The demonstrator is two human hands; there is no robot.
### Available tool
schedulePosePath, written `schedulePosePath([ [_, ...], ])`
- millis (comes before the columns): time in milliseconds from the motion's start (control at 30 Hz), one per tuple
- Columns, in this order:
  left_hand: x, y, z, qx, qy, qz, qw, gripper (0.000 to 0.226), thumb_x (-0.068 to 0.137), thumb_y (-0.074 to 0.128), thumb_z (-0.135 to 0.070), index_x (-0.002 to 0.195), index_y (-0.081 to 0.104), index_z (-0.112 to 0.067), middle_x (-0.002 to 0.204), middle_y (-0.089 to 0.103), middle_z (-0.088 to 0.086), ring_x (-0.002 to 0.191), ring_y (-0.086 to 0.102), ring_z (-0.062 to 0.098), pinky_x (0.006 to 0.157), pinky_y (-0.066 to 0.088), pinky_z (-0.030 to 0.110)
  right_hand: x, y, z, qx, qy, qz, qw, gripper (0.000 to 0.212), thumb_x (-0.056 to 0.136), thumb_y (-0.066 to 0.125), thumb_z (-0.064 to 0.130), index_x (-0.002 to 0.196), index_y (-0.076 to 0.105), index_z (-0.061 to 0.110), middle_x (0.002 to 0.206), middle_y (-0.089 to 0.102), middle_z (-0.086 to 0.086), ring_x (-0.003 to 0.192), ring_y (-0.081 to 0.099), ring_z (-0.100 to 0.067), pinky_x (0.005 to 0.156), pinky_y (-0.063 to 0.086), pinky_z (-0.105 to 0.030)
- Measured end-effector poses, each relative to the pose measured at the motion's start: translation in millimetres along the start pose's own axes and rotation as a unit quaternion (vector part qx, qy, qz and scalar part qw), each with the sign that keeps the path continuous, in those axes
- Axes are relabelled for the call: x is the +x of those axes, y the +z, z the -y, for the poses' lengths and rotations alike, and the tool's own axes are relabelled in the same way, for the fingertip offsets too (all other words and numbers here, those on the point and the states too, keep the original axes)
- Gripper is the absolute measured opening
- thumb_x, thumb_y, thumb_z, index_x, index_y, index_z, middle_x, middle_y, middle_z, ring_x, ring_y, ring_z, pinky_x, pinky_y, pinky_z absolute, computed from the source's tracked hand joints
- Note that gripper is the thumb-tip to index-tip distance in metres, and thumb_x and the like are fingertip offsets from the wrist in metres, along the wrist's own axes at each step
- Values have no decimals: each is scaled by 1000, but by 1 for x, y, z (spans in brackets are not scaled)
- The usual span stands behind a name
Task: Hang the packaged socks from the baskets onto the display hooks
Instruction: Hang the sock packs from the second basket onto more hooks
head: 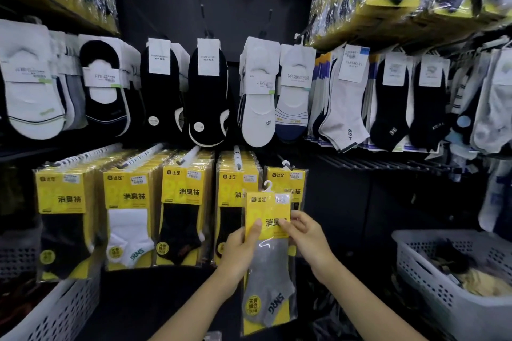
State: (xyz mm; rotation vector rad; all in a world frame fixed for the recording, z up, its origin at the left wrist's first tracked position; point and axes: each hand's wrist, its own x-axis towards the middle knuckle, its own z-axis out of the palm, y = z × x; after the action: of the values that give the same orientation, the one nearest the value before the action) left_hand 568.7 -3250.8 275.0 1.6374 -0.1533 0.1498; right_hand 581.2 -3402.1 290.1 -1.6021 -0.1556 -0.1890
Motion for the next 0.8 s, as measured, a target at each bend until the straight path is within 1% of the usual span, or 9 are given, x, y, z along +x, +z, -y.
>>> schedulePosePath([
  [67, 0, 8, -1, -25, -9, 20, 999, 31, 92, 48, -45, 108, 63, -24, 95, 73, -9, 88, 68, 3, 69, 51, 14, 1, -9, -1, 34, 2, -33, 999, 14, 91, 62, 15, 103, 64, 10, 96, 74, -7, 89, 70, -19, 71, 55, -27],
  [100, 1, 11, -2, -32, -12, 27, 999, 35, 91, 47, -46, 115, 60, -23, 99, 72, -9, 90, 68, 3, 73, 52, 16, 3, -13, -1, 47, 4, -61, 997, 11, 92, 60, 13, 101, 64, 9, 95, 73, -8, 87, 69, -20, 72, 55, -27],
  [133, 2, 14, -3, -30, -16, 36, 999, 41, 90, 46, -48, 122, 54, -24, 108, 69, -8, 97, 66, 5, 83, 53, 22, 6, -18, -2, 54, 6, -94, 994, 10, 92, 59, 11, 99, 64, 7, 94, 73, -8, 86, 69, -19, 74, 55, -28],
  [200, 4, 19, -6, -4, -29, 62, 998, 54, 90, 43, -54, 137, 40, -26, 129, 57, -4, 117, 55, 11, 103, 44, 36, 13, -27, -3, 61, 9, -156, 986, 7, 93, 58, 10, 96, 63, 6, 92, 72, -7, 82, 68, -17, 72, 53, -26],
  [267, 8, 24, -10, 14, -37, 89, 995, 61, 92, 39, -56, 145, 29, -27, 141, 46, -3, 128, 45, 15, 110, 35, 38, 21, -34, 0, 64, 9, -191, 979, 7, 94, 56, 10, 90, 62, 11, 88, 71, -4, 79, 67, -13, 69, 51, -23],
  [400, 17, 33, -19, 24, -25, 83, 996, 62, 94, 35, -54, 148, 25, -26, 148, 36, -2, 135, 36, 16, 107, 31, 29, 40, -36, 10, 37, -5, -198, 980, 11, 93, 57, 8, 85, 61, 16, 83, 70, -2, 81, 66, -18, 79, 52, -31],
  [533, 27, 33, -18, 17, -32, 66, 997, 61, 95, 34, -53, 148, 23, -26, 151, 32, -2, 137, 33, 17, 102, 31, 26, 58, -28, 14, -16, -7, -181, 983, 8, 93, 57, 8, 89, 61, 13, 83, 68, -3, 82, 64, -19, 80, 51, -32],
  [733, 35, 30, -7, 21, -48, 52, 997, 58, 97, 33, -51, 148, 24, -23, 150, 33, -3, 136, 33, 16, 95, 28, 22, 75, -25, 1, -21, 56, -182, 982, 3, 91, 61, 13, 90, 63, 13, 104, 69, -14, 101, 64, -29, 94, 51, -44],
  [800, 36, 28, 0, 33, -65, 58, 996, 60, 97, 32, -51, 148, 24, -21, 152, 30, -2, 139, 30, 16, 99, 27, 24, 78, -26, -8, -17, 78, -201, 976, 12, 89, 65, 16, 100, 64, 10, 112, 66, -14, 107, 62, -30, 96, 50, -43],
])
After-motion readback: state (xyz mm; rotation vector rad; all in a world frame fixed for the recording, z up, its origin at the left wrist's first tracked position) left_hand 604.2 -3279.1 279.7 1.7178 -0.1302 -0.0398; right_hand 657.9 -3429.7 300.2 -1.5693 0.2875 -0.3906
